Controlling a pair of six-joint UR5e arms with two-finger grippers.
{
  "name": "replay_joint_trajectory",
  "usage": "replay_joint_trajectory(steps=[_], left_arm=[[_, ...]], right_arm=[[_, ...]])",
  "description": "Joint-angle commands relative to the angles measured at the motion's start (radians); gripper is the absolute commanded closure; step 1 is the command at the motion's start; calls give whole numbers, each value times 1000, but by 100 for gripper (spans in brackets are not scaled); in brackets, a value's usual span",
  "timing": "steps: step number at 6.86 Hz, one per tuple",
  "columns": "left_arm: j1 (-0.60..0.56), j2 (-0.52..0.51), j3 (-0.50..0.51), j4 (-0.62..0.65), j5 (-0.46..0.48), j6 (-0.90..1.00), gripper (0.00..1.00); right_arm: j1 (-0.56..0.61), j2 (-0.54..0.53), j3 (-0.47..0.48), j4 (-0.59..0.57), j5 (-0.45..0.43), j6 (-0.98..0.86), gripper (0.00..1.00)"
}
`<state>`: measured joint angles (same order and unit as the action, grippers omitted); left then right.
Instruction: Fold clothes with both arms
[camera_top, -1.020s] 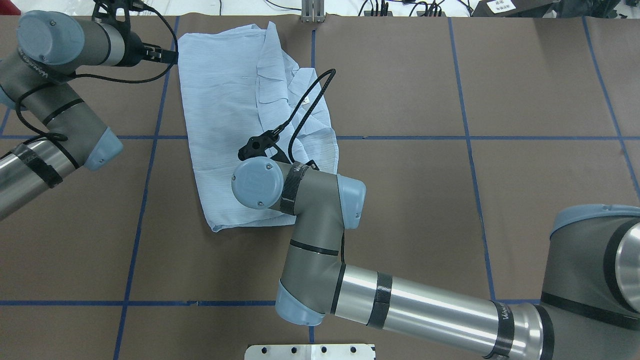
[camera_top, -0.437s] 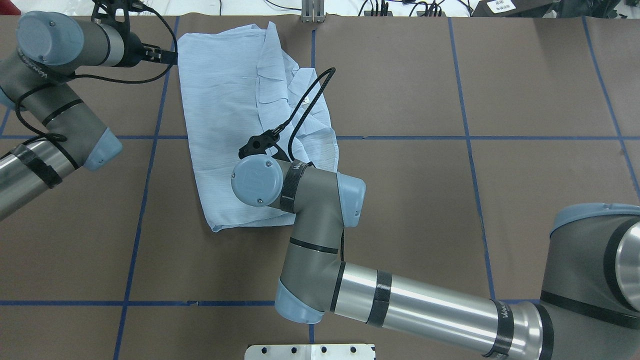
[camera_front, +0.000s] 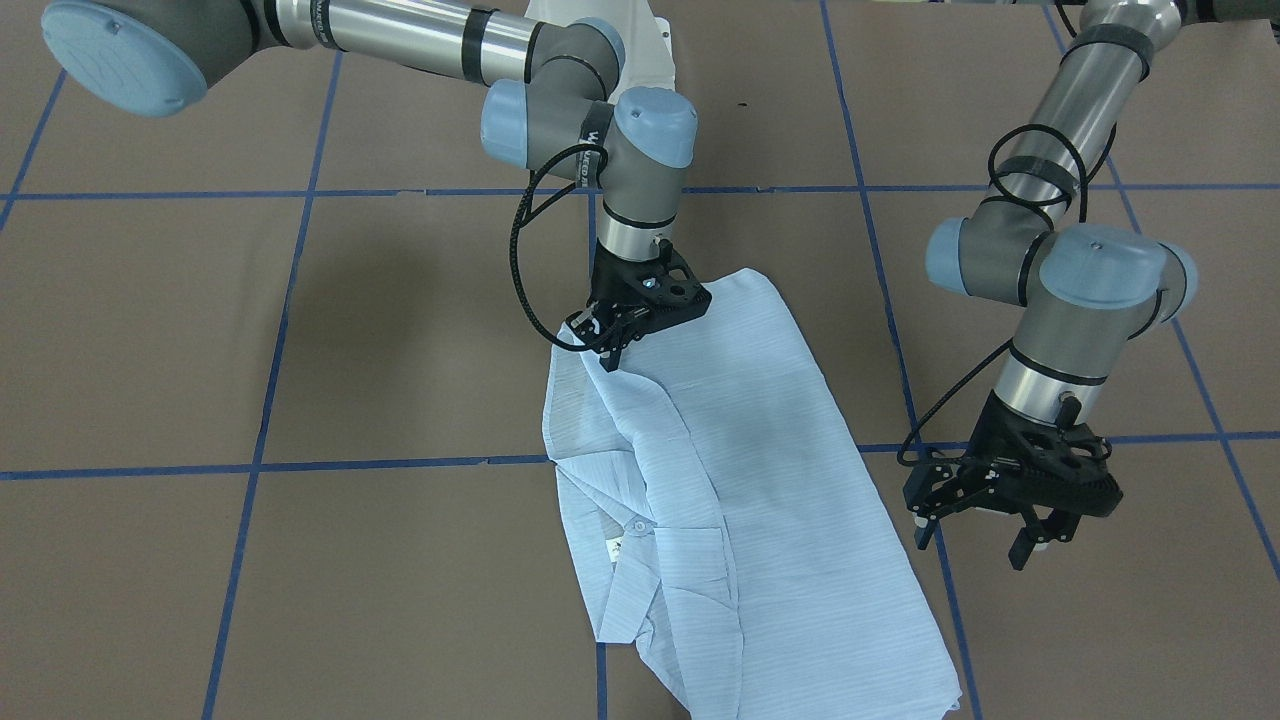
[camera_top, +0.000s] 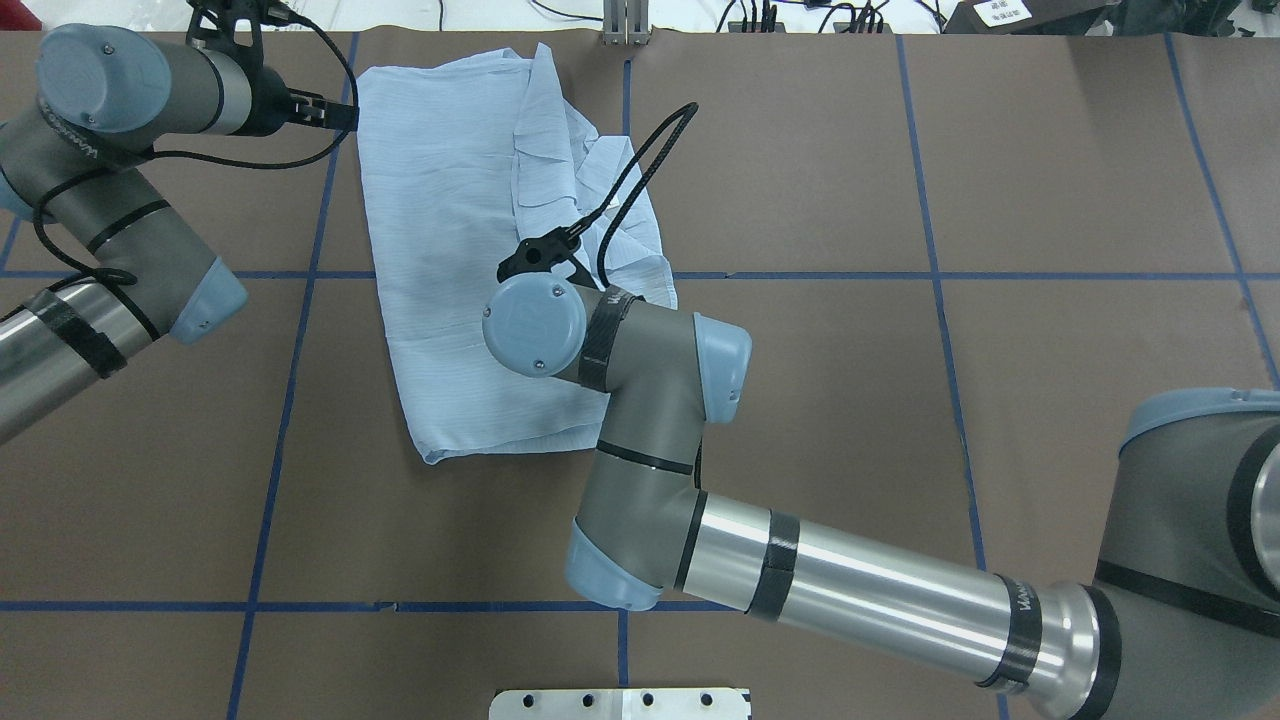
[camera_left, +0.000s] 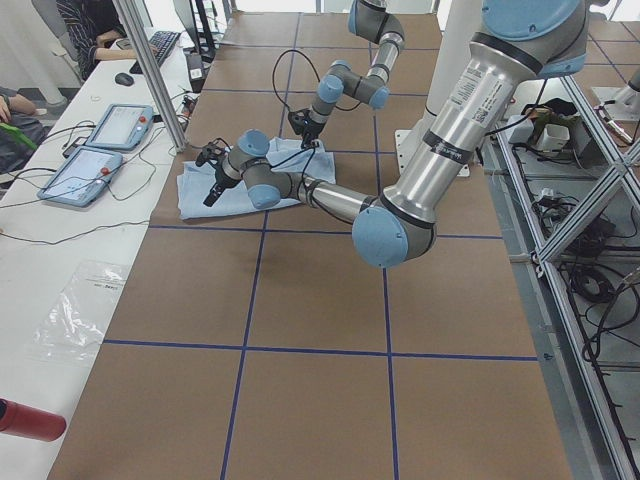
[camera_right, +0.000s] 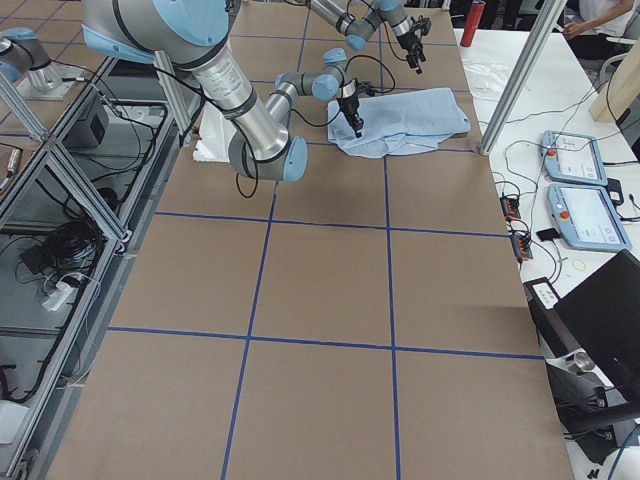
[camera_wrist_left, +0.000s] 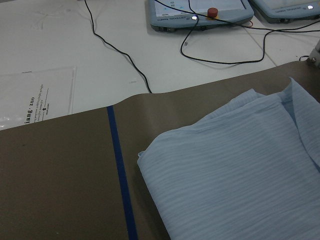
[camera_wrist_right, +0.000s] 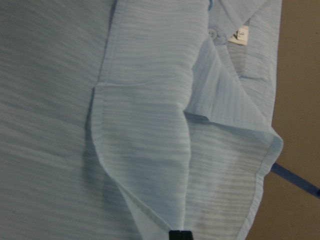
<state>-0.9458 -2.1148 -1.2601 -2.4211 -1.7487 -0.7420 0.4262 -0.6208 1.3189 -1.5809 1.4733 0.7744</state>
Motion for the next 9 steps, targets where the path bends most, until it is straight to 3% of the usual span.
replay_joint_trajectory(steps=[1, 2, 3, 4, 5, 6, 7, 9], left_arm=[[2, 2, -7, -1, 0, -2, 0], [4, 15, -18, -1, 0, -2, 0], [4, 25, -28, -1, 0, -2, 0], [4, 26, -25, -1, 0, -2, 0], [4, 32, -28, 0, 0, -1, 0], [4, 38, -41, 0, -2, 0, 0], [2, 45, -79, 16, -64, -2, 0], [7, 152, -262, 49, -146, -165, 0]], right_arm=[[39, -174, 189, -2, 16, 12, 100], [34, -285, 288, 1, 12, 84, 100], [19, -301, 296, 8, 9, 153, 100], [17, -291, 295, 12, 12, 186, 19], [16, -286, 293, 42, 10, 224, 0], [29, -272, 295, 54, 16, 236, 0], [35, -249, 296, 55, 18, 329, 0], [40, -217, 312, 82, 25, 547, 0]])
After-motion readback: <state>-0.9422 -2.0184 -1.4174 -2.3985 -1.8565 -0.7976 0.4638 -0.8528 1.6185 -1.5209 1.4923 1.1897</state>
